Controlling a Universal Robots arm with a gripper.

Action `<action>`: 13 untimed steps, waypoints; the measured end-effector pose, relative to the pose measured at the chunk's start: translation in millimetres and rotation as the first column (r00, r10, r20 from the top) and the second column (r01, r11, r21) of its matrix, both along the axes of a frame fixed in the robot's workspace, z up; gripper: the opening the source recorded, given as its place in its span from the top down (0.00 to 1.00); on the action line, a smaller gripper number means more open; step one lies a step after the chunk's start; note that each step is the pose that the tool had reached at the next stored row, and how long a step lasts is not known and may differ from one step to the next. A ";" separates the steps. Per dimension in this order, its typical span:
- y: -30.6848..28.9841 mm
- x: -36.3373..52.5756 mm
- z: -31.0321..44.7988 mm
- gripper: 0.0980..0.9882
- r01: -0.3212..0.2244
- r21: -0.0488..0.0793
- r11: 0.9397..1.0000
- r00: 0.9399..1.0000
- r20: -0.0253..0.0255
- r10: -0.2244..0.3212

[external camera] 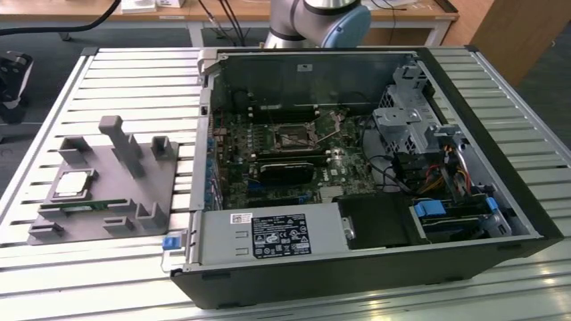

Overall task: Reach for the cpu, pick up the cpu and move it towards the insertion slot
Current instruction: 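Pick up the cpu and move it towards the insertion slot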

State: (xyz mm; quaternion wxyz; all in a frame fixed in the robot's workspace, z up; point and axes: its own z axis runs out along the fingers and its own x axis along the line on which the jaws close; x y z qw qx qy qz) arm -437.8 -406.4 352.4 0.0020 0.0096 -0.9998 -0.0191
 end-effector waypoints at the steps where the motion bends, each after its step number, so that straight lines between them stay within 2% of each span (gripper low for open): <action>1: 0.0 -2.4 -0.9 0.99 0.000 0.000 1.000 1.000 0.000 0.000; 13: -0.5 -3.5 -11.8 0.99 0.000 0.000 1.000 1.000 -0.001 0.000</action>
